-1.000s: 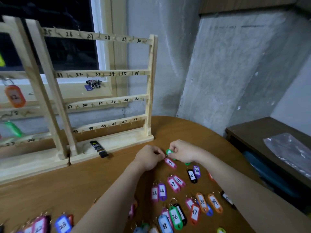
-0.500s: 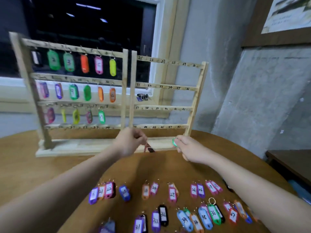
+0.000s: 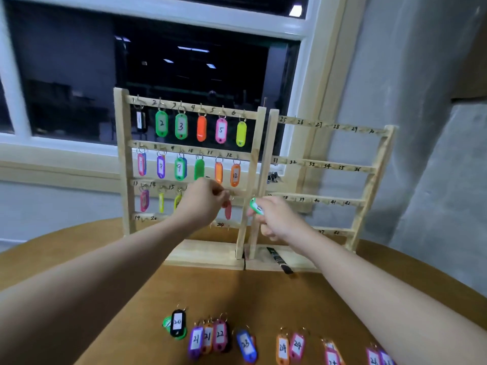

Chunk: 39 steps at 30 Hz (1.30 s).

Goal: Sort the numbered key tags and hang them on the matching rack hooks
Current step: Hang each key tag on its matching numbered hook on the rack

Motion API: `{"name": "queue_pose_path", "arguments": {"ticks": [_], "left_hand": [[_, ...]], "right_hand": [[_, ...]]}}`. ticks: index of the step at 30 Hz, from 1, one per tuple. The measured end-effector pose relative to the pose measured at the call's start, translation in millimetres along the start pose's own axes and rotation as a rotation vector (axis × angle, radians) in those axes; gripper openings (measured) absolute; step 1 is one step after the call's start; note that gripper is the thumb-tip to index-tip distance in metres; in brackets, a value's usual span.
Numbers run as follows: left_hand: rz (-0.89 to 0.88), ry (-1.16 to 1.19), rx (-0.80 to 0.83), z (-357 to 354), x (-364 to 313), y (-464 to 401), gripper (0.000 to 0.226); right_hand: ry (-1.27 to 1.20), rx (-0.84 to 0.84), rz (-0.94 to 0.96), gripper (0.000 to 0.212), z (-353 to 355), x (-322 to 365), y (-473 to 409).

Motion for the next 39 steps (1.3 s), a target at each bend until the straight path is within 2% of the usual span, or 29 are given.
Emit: {"name": "queue_pose_path", "arguments": {"ticks": [4,8,11,16,18,21,24,28,35,39], "left_hand": [[-0.009,-0.04,-0.052,0,0,-12,0.023],[-0.035,-0.102,-0.041,5,0,-18,0.035],[-0.048,-0.169,-0.037,7,-1,-19,0.032],[-0.02,-0.261,-0.039,1,0,-20,0.036],[0.018,-0.298,-0.055,1,3,-20,0.035],[0.037,-0.315,-0.057,-1,4,-18,0.031],[0.026,-0.298,-0.044,-3,4,-14,0.029],[0.005,-0.297,-0.049,-3,4,-12,0.027],[-0.003,-0.335,-0.025,-1,1,-10,0.029],[0.01,-0.328,-0.013,-1,1,-11,0.029]], "right_hand": [[0.04,-0.012,0.051,0.038,-7,5,-20],[0.107,-0.037,0.104,0.042,-17,4,-36],[0.12,-0.071,0.155,0.043,-21,0,-46],[0.203,-0.088,0.233,0.03,-19,-4,-49],[0.214,-0.118,0.26,0.031,-16,-5,-48],[0.202,-0.122,0.258,0.039,-12,-7,-50],[0.145,-0.082,0.242,0.029,-13,-5,-52],[0.094,-0.122,0.214,0.033,-16,-1,-56],[0.196,-0.228,0.253,0.038,-15,0,-59],[0.266,-0.222,0.245,0.026,-20,-4,-56]]}}
Point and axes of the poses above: each hand's wrist, its own y-axis away from the middle knuckle, its own z-axis out of the back of the hand, x = y × z, the point moved 4 cm from there along -y, towards the middle knuckle, and after that the axes turned 6 degrees about x, right-handed, at the moved point
